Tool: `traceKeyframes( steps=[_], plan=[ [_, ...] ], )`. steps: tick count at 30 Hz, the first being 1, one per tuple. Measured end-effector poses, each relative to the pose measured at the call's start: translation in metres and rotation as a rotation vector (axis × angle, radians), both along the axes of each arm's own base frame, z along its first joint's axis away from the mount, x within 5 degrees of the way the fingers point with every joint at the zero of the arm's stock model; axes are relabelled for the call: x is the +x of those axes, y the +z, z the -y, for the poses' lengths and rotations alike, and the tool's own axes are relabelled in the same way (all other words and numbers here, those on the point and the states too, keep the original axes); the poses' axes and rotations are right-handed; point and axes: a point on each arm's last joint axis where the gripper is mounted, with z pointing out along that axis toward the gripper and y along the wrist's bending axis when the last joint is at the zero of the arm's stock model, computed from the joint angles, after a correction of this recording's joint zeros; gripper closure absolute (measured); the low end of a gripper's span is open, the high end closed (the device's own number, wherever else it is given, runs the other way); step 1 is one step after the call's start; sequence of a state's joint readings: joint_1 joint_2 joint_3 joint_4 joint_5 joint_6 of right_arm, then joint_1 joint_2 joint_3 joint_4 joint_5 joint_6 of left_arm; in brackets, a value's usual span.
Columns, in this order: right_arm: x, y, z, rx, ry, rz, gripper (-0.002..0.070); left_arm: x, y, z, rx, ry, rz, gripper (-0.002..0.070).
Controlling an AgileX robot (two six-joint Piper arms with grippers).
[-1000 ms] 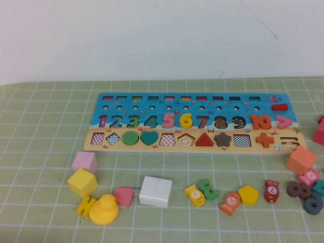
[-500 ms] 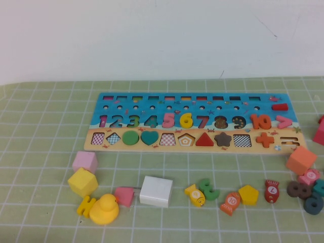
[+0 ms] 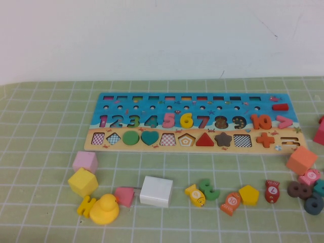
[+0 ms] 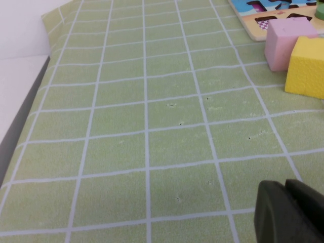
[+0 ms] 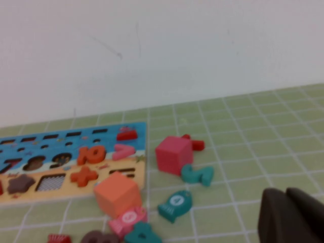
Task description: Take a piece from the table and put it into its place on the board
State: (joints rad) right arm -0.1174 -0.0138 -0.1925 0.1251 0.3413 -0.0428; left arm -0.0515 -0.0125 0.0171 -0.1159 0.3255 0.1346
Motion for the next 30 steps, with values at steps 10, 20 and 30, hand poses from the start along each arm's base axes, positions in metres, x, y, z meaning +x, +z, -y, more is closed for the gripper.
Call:
traceKeyframes(
  steps=[10, 20, 30],
  plan=[
    [0.004, -0.017, -0.003, 0.019, 0.063, -0.047, 0.0678, 0.000, 0.000, 0.000, 0.000, 0.000, 0.000, 0.0677],
    [0.008, -0.038, -0.002, 0.003, 0.057, -0.094, 0.0678, 0.000, 0.000, 0.000, 0.000, 0.000, 0.000, 0.0677],
    [0.011, -0.071, 0.000, -0.047, 0.049, -0.212, 0.0678, 0.000, 0.000, 0.000, 0.000, 0.000, 0.000, 0.0677]
  ],
)
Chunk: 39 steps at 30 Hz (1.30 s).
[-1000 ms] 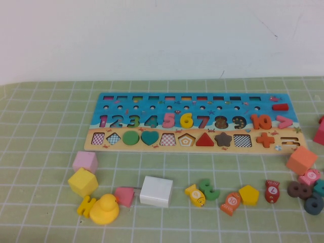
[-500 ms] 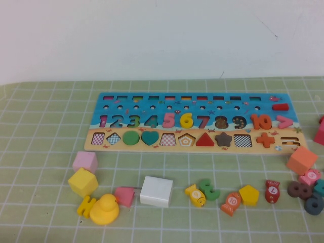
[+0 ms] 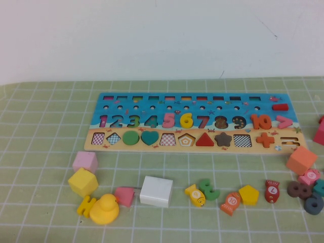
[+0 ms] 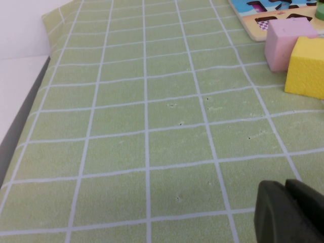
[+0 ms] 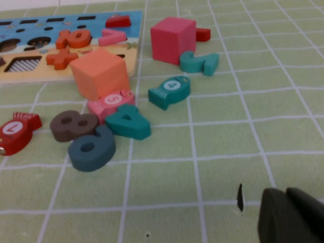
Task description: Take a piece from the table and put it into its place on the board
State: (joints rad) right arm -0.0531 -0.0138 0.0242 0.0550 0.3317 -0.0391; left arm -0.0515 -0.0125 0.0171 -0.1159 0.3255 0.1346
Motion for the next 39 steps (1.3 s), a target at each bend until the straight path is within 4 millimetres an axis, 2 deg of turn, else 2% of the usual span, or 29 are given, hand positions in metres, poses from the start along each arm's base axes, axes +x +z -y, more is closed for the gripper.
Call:
traceKeyframes(
  steps=[39],
  plan=[
    [-0.0009, -0.0005, 0.0025, -0.093, 0.002, -0.025, 0.0678, 0.0000, 0.0000, 0.0000, 0.002, -0.001, 0.000, 0.0677]
  ],
)
